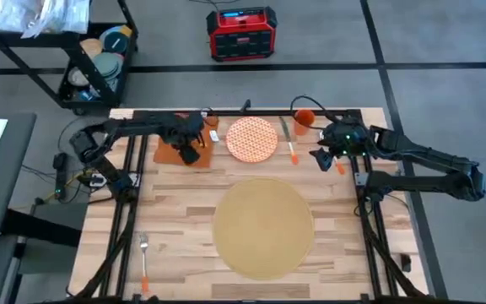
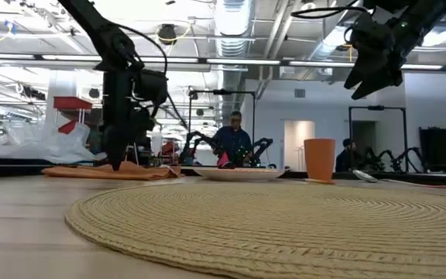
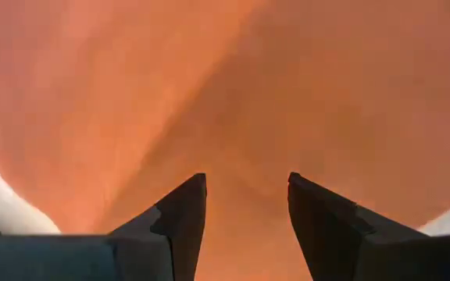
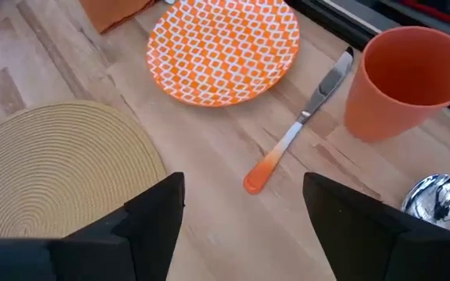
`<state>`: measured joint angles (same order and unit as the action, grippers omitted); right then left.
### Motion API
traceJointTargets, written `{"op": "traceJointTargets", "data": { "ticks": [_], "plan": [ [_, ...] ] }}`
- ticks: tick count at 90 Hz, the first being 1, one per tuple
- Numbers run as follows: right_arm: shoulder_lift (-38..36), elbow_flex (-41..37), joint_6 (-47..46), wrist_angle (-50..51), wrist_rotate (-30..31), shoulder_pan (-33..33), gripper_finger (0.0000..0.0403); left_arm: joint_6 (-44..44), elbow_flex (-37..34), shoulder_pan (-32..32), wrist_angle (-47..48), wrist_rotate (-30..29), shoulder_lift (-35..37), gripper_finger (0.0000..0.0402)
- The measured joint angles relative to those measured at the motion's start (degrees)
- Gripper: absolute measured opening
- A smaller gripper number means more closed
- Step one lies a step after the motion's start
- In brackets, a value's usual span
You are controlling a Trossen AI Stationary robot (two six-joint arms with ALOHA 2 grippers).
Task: Set table place
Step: Fold the orange table napkin on the table
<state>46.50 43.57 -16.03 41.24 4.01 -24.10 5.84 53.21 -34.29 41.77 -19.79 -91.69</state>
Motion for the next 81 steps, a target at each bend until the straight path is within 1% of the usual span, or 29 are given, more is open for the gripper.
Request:
{"op": "traceJointTargets", "data": {
  "ticks": [5,11,19,30,34,39,49,68,81],
  "plan": [
    [0.0,0.0,0.0,0.01,0.0,0.0,0.0251,4.22,0.41,0.69,-2.79,-1.01,0.92,0.0162],
    [0.0,0.0,-0.01,-0.01,0.0,-0.01,0.0251,10.27,0.58,1.33,-5.93,-0.14,1.92,0.0162],
    [0.0,0.0,-0.41,0.12,0.0,-0.02,0.0251,17.17,0.55,1.58,-6.81,2.82,1.99,0.0162],
    [0.0,0.0,-0.9,0.47,0.0,0.0,0.0251,22.62,0.53,-0.63,-4.88,9.56,2.0,0.0162],
    [0.0,0.0,-0.9,0.49,0.0,0.0,0.0251,24.5,0.53,-1.54,-4.76,10.7,2.0,0.0162],
    [0.0,0.0,-0.9,0.5,0.0,0.0,0.0251,26.42,0.55,-2.72,-5.22,11.38,2.0,0.0162],
    [-0.02,0.0,-1.07,0.53,0.0,-0.02,0.0251,28.42,1.7,-5.64,-3.82,15.56,2.0,0.0162],
    [0.0,0.0,-1.25,0.93,0.0,0.0,0.0251,32.61,2.69,-9.82,-3.66,17.73,2.0,0.0162],
    [0.0,0.0,-2.01,1.49,0.0,0.0,0.0251,34.28,2.67,-10.99,-2.38,19.16,1.64,0.0162]
  ]
}}
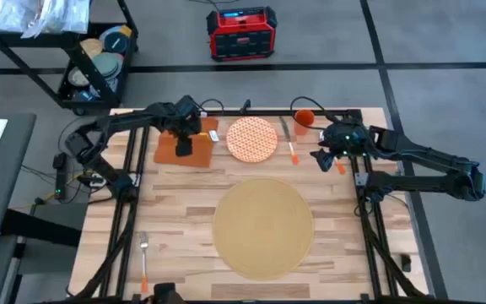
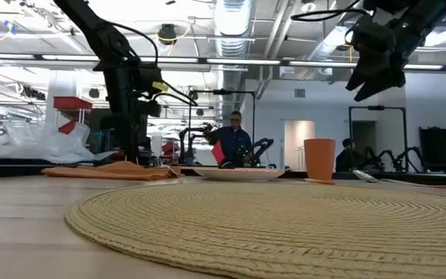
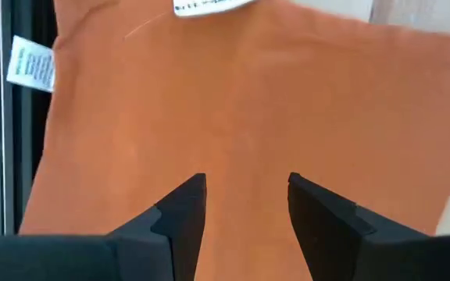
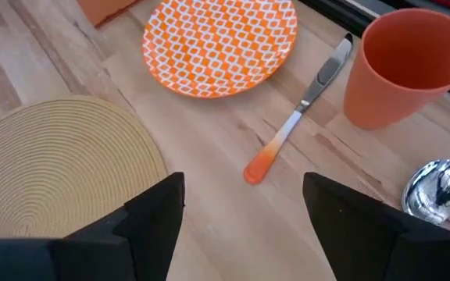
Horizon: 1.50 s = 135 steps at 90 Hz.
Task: Set table place
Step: Fold the orange table napkin on the table
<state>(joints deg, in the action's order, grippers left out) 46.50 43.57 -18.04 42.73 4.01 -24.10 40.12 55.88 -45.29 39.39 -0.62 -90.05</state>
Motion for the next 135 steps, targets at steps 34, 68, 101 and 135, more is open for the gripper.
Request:
{"op": "traceJointTargets", "data": {
  "ticks": [34,68,101,135],
  "plan": [
    [0.0,0.0,-0.11,0.13,0.02,-0.04,0.0251,2.71,0.0,-1.7,-1.7,0.46,-1.56,0.0161],
    [0.0,0.0,-1.63,0.15,0.02,-0.04,0.0251,3.55,0.31,-1.17,-2.48,2.61,-9.56,0.016],
    [0.0,0.0,-4.44,0.12,0.02,0.07,0.0251,2.52,1.93,-1.43,1.96,4.62,-13.81,0.0009],
    [0.0,0.0,-4.47,0.08,0.05,-0.06,0.025,-6.29,10.95,-1.04,10.54,-2.35,-14.56,0.0001]
  ]
}}
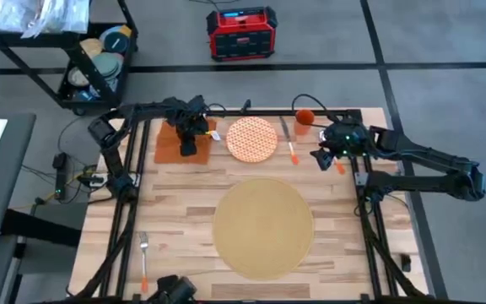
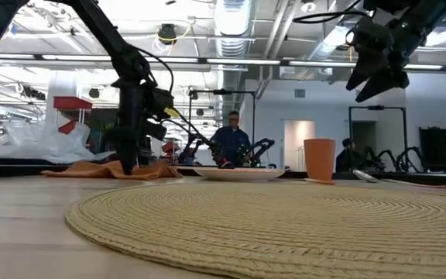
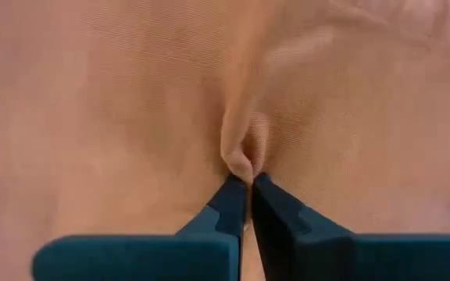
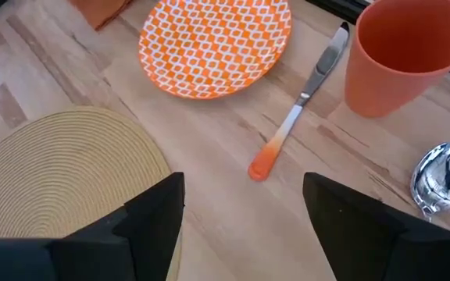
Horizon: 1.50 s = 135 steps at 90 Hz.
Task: Set table place
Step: Fold the orange table napkin on the table
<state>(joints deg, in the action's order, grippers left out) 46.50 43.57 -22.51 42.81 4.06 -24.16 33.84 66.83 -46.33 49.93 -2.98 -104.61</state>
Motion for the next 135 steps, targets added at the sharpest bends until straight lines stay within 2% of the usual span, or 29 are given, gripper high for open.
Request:
{"op": "traceJointTargets", "data": {
  "ticks": [22,45,71,91,119,135],
  "plan": [
    [0.0,0.0,0.03,0.04,0.17,0.01,0.025,-2.75,4.05,1.39,5.71,-0.03,0.21,0.0],
    [0.0,0.0,0.34,0.03,0.19,0.0,0.025,-8.61,4.8,3.38,13.75,0.2,1.67,0.0],
    [0.0,0.0,1.6,0.06,0.25,0.02,0.025,-15.14,4.88,7.86,15.88,1.27,11.67,0.0],
    [0.0,0.0,1.56,0.05,0.28,0.01,0.025,-22.16,4.91,12.8,21.04,1.89,18.29,0.0],
    [0.0,0.0,1.56,0.04,0.28,0.02,0.025,-37.61,4.91,23.77,21.69,18.8,22.68,0.0],
    [0.0,0.0,2.02,0.07,0.28,0.02,0.025,-40.18,4.91,29.45,18.63,26.48,23.89,0.0]
  ]
}}
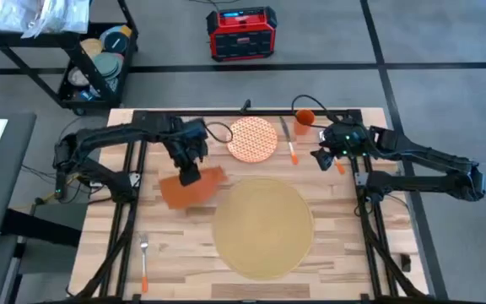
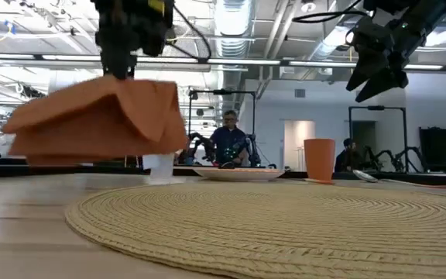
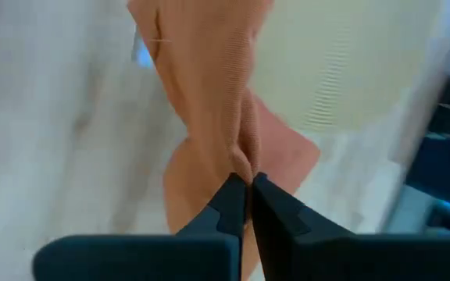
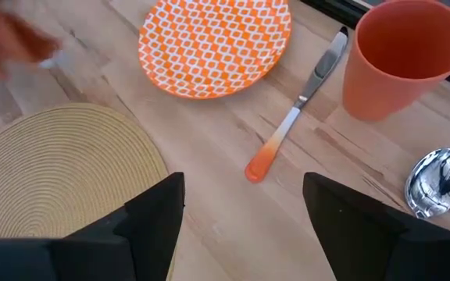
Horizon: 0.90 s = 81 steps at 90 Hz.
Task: Set table place
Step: Fold the orange table napkin on the table
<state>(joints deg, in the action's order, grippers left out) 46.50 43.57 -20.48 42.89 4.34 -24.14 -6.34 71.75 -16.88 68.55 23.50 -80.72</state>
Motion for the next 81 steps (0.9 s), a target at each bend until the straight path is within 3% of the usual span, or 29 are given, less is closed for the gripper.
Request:
{"op": "traceJointTargets", "data": {
  "ticks": [14,29,51,64,81],
  "plan": [
    [0.0,0.0,1.86,-0.04,0.13,0.0,0.025,0.11,-3.88,0.35,-8.08,0.44,0.14,0.0],
    [0.0,0.0,2.01,-0.02,0.13,0.0,0.025,-1.87,-16.54,-2.61,-18.3,6.74,0.06,0.0],
    [0.0,0.0,3.16,-0.04,0.28,0.0,0.025,-11.92,-33.08,-9.07,-30.62,4.84,0.02,0.0],
    [0.0,0.0,3.14,-0.08,0.35,0.0,0.025,-13.28,-33.93,-12.47,-31.86,-1.97,0.02,0.0],
    [0.0,0.0,2.97,-0.1,0.33,0.0,0.025,-12.08,-29.31,-16.47,-32.58,-9.49,0.19,0.0]
  ]
}}
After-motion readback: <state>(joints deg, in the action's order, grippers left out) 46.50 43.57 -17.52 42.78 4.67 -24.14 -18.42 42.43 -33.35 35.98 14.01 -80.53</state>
